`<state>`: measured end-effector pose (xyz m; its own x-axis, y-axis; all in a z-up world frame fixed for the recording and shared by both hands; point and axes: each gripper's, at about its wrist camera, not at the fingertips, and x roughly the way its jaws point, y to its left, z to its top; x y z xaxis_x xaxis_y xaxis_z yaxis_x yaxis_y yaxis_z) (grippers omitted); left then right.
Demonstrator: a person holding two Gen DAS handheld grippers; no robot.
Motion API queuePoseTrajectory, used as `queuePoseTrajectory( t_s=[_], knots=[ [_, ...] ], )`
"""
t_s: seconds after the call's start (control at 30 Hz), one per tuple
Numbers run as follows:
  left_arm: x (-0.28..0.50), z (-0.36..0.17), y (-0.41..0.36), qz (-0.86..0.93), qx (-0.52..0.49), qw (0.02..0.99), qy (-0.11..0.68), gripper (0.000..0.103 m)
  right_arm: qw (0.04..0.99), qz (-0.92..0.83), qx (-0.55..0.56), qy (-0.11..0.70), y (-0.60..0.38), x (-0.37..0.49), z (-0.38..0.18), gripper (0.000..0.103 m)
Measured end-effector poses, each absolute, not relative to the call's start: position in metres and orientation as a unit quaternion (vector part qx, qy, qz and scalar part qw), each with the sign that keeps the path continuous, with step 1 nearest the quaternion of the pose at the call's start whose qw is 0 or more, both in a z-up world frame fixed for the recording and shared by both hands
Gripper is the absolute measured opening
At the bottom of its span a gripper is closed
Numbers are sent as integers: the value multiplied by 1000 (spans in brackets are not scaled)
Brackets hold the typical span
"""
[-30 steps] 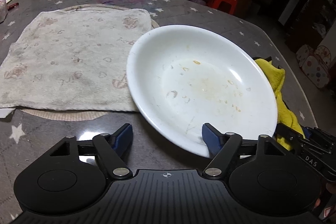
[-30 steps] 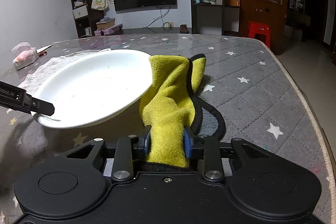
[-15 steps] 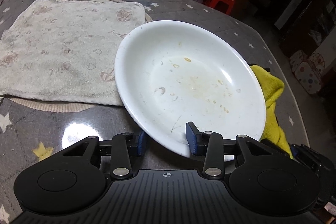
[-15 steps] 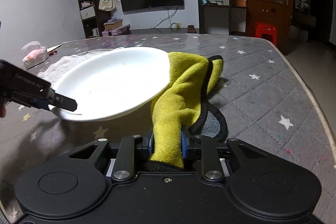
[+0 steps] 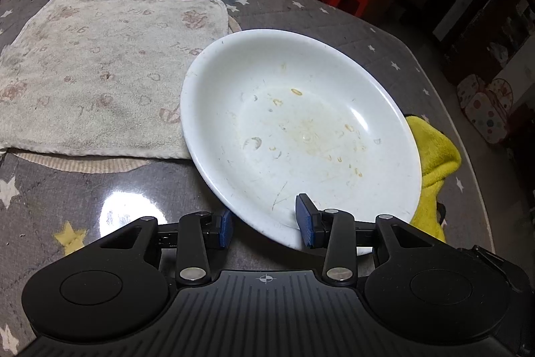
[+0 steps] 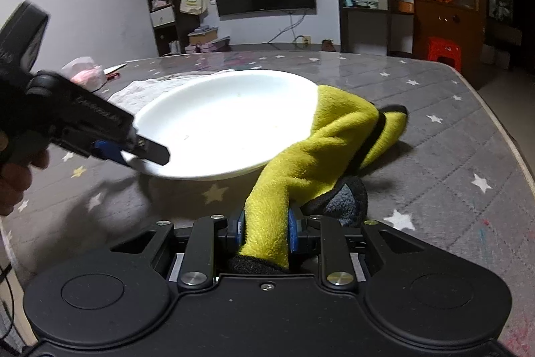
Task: Clean bowl
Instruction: 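Hold the bowl with the left gripper while the right gripper wipes its inside with the cloth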
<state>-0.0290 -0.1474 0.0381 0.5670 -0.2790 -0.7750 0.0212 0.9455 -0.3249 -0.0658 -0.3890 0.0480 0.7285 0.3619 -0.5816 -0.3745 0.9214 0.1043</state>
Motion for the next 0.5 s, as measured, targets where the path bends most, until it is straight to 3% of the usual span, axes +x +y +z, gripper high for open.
queuePoseTrajectory(
  t_s=[0.5],
  knots=[
    [-27,38,-150,-93,-124,873,463,42,932,195,-22,306,-389,-48,45,26]
  ],
)
